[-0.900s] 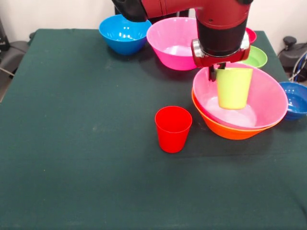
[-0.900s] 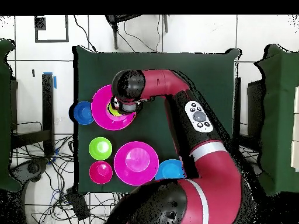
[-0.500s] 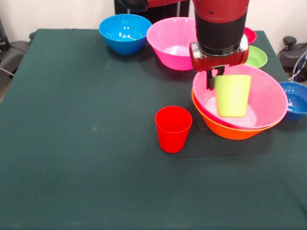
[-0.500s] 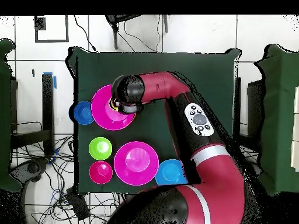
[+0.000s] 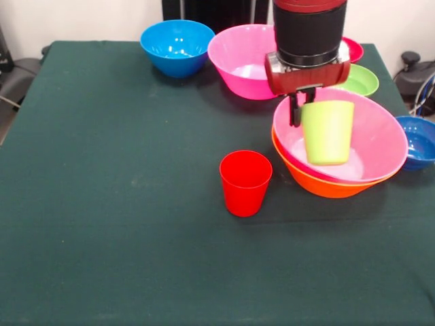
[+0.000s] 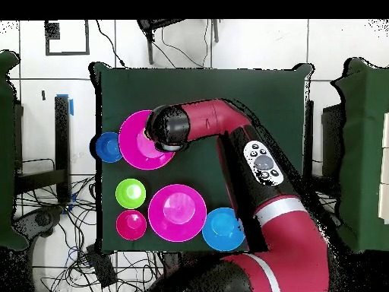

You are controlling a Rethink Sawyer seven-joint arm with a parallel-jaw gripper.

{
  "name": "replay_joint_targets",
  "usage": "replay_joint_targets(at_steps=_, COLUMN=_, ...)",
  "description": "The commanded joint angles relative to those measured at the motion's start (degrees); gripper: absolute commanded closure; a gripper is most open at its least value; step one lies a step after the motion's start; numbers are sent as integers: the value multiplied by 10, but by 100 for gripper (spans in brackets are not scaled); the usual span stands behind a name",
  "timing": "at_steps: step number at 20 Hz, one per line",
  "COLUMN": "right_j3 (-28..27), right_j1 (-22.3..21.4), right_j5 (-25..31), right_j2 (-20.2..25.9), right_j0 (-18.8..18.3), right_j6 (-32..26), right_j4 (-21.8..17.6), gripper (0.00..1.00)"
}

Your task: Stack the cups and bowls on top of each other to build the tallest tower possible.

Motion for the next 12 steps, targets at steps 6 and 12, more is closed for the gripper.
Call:
replay_joint_targets(at_steps=6, right_j3=2, right_j1=46, right_j5=-31, right_j2=-12, right_j0=-11, right_j6=-43, right_j4=-37, gripper=100)
replay_joint_targets(at_steps=12, right_j3=-17, right_j1=43, right_j5=14, right_j2=-22, right_j0=16, right_j6=-26, right_j4=-31, gripper=100)
